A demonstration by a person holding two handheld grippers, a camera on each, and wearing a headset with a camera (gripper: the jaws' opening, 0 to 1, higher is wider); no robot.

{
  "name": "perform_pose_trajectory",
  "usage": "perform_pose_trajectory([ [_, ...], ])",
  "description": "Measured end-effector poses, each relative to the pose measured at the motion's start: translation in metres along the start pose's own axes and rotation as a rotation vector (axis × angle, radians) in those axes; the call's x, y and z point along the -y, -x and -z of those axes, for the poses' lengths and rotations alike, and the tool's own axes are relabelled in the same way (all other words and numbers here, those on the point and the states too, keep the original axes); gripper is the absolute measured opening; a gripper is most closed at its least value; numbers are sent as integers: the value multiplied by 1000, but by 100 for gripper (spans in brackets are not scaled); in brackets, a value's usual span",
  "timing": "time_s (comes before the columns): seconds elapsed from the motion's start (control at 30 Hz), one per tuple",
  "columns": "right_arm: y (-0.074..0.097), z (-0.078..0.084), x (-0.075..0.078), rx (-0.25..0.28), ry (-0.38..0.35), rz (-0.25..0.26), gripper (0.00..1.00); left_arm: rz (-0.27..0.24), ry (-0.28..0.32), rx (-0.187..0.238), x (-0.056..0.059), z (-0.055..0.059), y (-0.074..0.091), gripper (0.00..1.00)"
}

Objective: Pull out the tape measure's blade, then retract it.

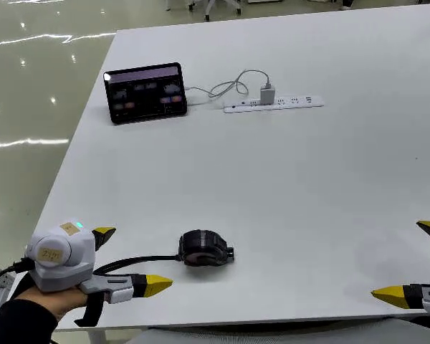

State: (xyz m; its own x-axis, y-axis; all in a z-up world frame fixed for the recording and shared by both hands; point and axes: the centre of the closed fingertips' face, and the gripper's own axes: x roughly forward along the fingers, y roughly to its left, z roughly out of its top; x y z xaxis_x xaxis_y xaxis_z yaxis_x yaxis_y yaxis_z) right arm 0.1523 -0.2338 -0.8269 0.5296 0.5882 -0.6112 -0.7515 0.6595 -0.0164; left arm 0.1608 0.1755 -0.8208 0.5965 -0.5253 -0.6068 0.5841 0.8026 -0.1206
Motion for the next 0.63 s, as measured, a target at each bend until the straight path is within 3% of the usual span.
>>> perform_pose_trajectory([
  [0.27, 3, 0, 2, 6, 4, 8, 100, 18, 8, -1, 6, -5, 0, 100],
  [0.63, 8, 0, 8, 8, -2, 36, 100, -3, 7, -8, 0, -6, 3, 100],
])
